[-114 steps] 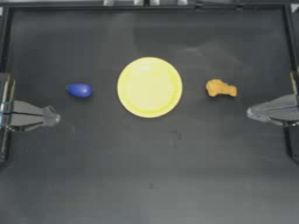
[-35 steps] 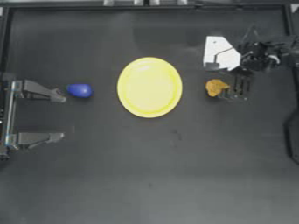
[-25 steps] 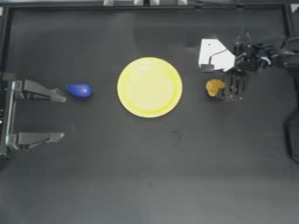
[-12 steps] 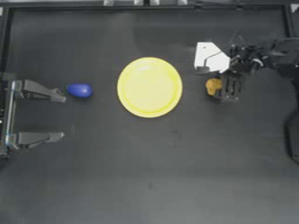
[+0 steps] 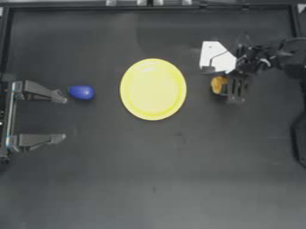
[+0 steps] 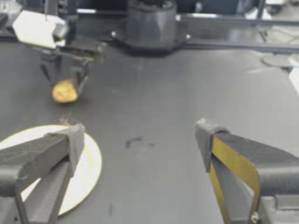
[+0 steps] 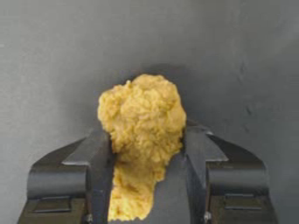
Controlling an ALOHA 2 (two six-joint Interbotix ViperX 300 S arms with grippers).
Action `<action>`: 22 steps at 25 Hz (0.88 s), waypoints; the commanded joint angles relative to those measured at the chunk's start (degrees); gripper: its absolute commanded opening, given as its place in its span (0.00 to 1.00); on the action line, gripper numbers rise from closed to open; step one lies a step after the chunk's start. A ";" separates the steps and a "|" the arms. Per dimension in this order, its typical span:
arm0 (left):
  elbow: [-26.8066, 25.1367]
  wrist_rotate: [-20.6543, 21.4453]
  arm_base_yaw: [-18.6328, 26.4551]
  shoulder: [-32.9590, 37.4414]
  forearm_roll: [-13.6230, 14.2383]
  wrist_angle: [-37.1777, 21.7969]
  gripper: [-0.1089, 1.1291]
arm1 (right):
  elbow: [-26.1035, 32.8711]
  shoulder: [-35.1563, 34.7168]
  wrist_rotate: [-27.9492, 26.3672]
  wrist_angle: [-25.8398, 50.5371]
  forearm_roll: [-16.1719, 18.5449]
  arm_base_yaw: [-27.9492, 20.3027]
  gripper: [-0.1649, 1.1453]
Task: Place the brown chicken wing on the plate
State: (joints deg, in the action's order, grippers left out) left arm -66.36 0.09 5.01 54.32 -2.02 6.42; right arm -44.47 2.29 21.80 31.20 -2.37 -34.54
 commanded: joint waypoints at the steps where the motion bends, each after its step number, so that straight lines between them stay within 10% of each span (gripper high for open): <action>1: 1.58 0.00 0.09 -1.05 -0.26 -0.09 0.92 | 2.99 3.96 0.26 1.14 -1.14 1.41 0.34; 22: 1.58 0.09 0.53 -1.93 -0.26 -0.09 0.92 | 31.55 -10.90 6.86 11.16 -7.03 8.44 0.35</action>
State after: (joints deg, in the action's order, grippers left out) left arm -66.36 0.09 5.45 53.26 -2.20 6.06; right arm -16.17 -8.26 28.04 42.10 -8.26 -26.19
